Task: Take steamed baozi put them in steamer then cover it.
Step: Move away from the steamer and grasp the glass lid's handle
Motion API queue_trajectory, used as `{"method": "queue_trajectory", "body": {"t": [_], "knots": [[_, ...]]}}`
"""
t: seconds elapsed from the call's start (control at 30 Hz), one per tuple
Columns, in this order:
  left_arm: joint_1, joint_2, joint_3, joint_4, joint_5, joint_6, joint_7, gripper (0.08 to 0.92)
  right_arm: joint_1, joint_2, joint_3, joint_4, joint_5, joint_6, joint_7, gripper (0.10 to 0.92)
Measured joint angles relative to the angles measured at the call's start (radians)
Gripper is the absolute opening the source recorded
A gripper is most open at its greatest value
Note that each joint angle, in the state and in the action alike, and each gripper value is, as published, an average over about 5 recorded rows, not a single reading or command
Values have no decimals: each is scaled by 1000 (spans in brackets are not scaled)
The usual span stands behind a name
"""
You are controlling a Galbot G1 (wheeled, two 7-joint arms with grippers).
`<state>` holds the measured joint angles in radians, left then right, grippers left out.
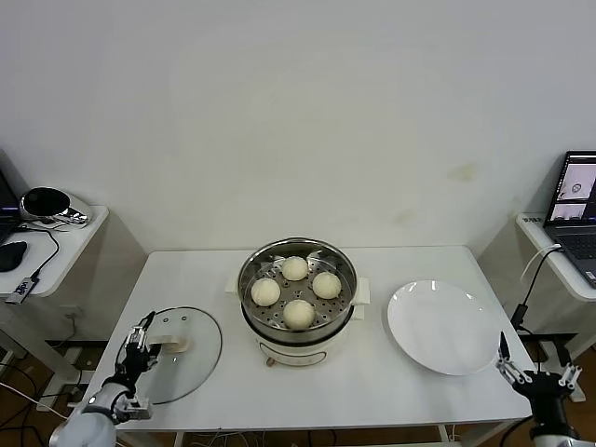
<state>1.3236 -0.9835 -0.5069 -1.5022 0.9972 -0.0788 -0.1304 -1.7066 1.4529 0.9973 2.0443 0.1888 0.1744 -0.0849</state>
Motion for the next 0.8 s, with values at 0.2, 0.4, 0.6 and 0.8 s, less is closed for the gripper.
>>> {"method": "queue_trajectory", "body": {"t": [0.2,0.4,0.6,0.8], "knots": [[-34,-10,18,32,-12,-3,6,812,-6,11,0,2,-9,1,-2,823],[-56,-22,29,60,-15,-7,1,672,-12,14,1,6,-11,3,-4,823],[-61,-30,34,77,-12,-3,-13,498,-12,12,2,6,-11,3,-5,823],[-54,-29,31,72,-15,1,-34,325,-9,11,-2,7,-12,3,-7,823]]}}
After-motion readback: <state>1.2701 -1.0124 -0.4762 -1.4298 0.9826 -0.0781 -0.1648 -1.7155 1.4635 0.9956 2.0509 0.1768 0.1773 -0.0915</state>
